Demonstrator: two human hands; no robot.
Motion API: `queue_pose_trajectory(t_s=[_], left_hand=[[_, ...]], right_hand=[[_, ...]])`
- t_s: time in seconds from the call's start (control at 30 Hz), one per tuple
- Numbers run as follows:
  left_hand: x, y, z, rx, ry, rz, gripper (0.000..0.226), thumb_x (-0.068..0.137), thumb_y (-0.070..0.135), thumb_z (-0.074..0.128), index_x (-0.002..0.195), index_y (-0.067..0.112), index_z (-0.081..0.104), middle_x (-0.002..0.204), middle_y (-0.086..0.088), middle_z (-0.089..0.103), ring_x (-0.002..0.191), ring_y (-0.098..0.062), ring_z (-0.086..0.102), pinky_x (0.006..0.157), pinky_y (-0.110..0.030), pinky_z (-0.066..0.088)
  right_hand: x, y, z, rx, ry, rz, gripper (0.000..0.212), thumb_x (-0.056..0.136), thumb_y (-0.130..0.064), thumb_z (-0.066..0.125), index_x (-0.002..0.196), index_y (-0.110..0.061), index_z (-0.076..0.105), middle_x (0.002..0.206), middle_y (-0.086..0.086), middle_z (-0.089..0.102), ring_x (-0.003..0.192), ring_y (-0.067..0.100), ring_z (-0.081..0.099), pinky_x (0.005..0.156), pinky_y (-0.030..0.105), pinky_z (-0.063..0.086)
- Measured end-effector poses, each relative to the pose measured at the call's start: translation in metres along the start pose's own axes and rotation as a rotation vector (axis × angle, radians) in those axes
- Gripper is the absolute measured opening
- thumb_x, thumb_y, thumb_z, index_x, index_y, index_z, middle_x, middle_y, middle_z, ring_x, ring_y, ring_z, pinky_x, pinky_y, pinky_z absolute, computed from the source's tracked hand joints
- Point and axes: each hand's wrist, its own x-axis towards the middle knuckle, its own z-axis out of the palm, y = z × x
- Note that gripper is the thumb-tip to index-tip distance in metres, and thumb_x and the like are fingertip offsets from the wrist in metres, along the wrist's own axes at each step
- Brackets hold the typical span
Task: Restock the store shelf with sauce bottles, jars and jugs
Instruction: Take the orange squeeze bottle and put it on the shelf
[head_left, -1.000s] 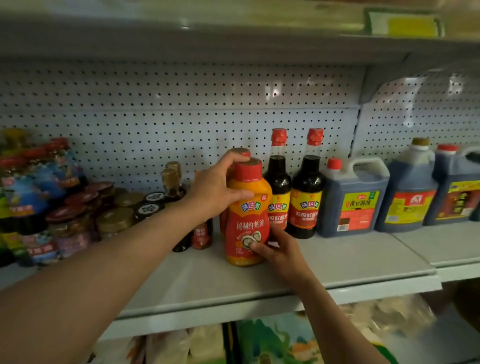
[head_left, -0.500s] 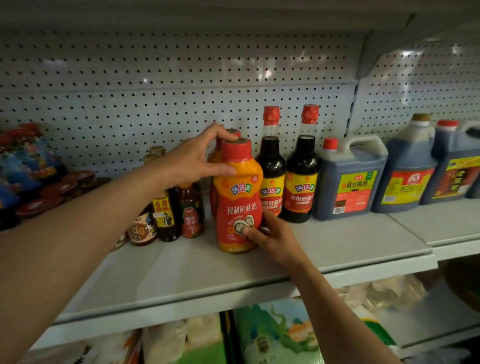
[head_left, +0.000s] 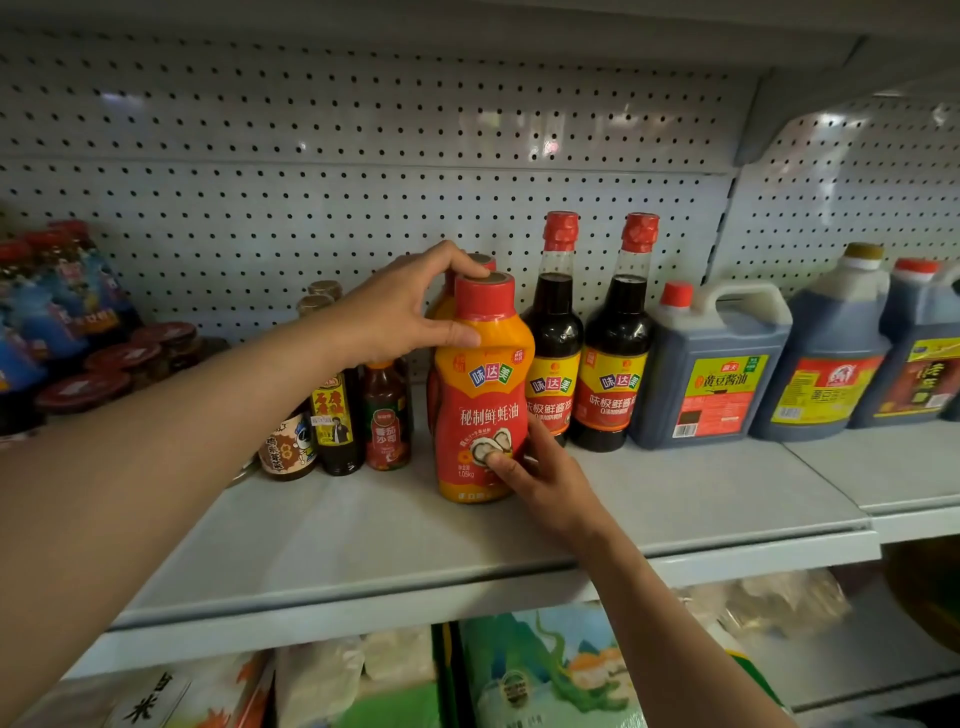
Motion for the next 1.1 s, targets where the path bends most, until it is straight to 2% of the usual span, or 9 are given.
queue_pose_trajectory(t_s=[0.13,0.27,0.4,0.6,0.77,0.9,1.0,1.1], left_hand=[[-0.001,0.0,0.0,-0.005,-0.005,-0.002,0.061,0.078,0.036,0.077,0.131,0.036,0.046,0.151,0.004,0.039,0.128,-0.013,0.039,0.099,-0.038,0.041],[0.001,-0.001,0.0,-0.002,0.005,0.004,0.062,0.077,0.035,0.079,0.13,0.038,0.047,0.152,0.007,0.038,0.129,-0.007,0.034,0.097,-0.031,0.032],[0.002,-0.003,0.0,-0.016,0.005,0.001,0.062,0.076,0.035,0.079,0.13,0.038,0.048,0.153,0.008,0.037,0.132,-0.005,0.03,0.1,-0.032,0.03],[0.004,-0.003,-0.004,-0.001,-0.008,-0.032,0.067,0.062,0.052,0.075,0.124,0.046,0.049,0.153,0.008,0.039,0.139,-0.013,0.034,0.108,-0.04,0.035],[0.004,-0.004,-0.006,0.021,-0.014,-0.015,0.063,0.076,0.035,0.08,0.129,0.042,0.048,0.155,0.011,0.036,0.132,-0.002,0.029,0.101,-0.03,0.027],[0.002,-0.001,-0.008,0.049,-0.017,-0.019,0.06,0.078,0.034,0.079,0.128,0.042,0.047,0.152,0.008,0.039,0.135,-0.009,0.033,0.099,-0.031,0.028],[0.002,0.001,-0.008,0.065,-0.019,-0.011,0.06,0.078,0.034,0.079,0.128,0.04,0.047,0.15,0.006,0.041,0.129,-0.006,0.032,0.096,-0.031,0.029],[0.002,0.002,-0.008,0.088,-0.016,-0.008,0.061,0.079,0.033,0.078,0.13,0.038,0.046,0.152,0.005,0.039,0.133,-0.01,0.032,0.097,-0.032,0.029]], right_hand=[[0.0,-0.001,0.001,-0.017,0.007,-0.007,0.063,0.081,-0.05,0.071,0.136,-0.047,0.042,0.133,-0.015,0.06,0.119,0.006,0.061,0.1,0.03,0.053],[0.0,0.001,0.001,-0.033,0.007,-0.016,0.064,0.082,-0.05,0.071,0.139,-0.046,0.042,0.134,-0.015,0.061,0.119,0.005,0.061,0.098,0.028,0.054],[0.0,0.001,0.0,-0.035,0.005,-0.014,0.064,0.085,-0.046,0.071,0.142,-0.042,0.042,0.134,-0.014,0.06,0.12,0.005,0.061,0.096,0.026,0.054],[0.0,-0.005,0.003,-0.041,0.009,-0.008,0.062,0.087,-0.044,0.07,0.142,-0.04,0.04,0.132,-0.017,0.057,0.112,-0.002,0.059,0.094,0.023,0.053],[0.0,-0.01,0.007,-0.037,-0.01,0.0,0.068,0.083,-0.048,0.069,0.142,-0.035,0.037,0.136,-0.011,0.056,0.118,0.005,0.059,0.101,0.03,0.052],[0.0,-0.01,0.006,-0.043,-0.001,-0.009,0.06,0.089,-0.038,0.07,0.14,-0.035,0.039,0.124,-0.023,0.056,0.104,-0.005,0.06,0.089,0.016,0.054],[-0.001,-0.009,0.006,-0.036,0.013,-0.016,0.06,0.088,-0.036,0.071,0.14,-0.034,0.041,0.123,-0.025,0.056,0.103,-0.008,0.06,0.081,0.011,0.054],[-0.002,-0.009,0.006,-0.022,0.026,-0.015,0.059,0.089,-0.034,0.072,0.141,-0.033,0.042,0.121,-0.026,0.057,0.1,-0.01,0.061,0.076,0.008,0.052]])
